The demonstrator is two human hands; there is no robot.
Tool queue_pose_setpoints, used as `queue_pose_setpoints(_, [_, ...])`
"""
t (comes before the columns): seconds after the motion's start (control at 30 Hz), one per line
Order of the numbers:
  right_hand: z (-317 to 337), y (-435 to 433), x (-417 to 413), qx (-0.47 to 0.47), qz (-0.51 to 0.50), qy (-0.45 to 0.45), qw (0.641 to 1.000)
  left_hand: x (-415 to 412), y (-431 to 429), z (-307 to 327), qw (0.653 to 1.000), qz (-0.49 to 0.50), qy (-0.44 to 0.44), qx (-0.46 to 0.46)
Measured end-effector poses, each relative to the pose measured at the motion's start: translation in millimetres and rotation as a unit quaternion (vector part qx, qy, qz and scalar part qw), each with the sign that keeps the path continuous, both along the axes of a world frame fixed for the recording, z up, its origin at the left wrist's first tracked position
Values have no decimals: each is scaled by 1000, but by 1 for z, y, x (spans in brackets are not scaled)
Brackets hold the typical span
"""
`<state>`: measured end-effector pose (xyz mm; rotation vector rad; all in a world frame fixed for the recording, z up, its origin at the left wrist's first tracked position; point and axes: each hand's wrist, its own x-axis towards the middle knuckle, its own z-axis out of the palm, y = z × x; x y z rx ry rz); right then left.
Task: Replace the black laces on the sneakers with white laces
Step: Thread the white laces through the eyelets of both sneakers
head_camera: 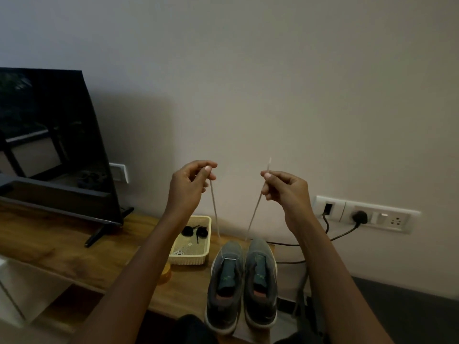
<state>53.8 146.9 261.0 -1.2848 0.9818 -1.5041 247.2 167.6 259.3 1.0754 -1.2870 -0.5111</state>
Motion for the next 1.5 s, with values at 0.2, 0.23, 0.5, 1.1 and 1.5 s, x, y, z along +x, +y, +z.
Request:
queue_pose_setpoints(0.2, [7, -6, 1, 9, -40, -12, 999, -3, -10, -3, 999, 26, -6, -38])
queue_pose_setpoints(0.23, [8, -7, 1, 2, -40, -8, 999, -4, -10, -1, 999, 24, -4, -46])
queue_pose_setpoints(0.5, [15, -4, 13, -77, -47, 14, 996, -14, -10, 10, 986, 115, 1, -118])
queue_pose_setpoints(1.1, [8, -26, 18, -55, -78, 82, 992, -19, -29, 6, 980, 133, 58, -136])
queue_pose_setpoints(1.5, [-156, -87, 12, 30, -135, 179, 974, -5, -89, -157, 967, 239, 71, 43])
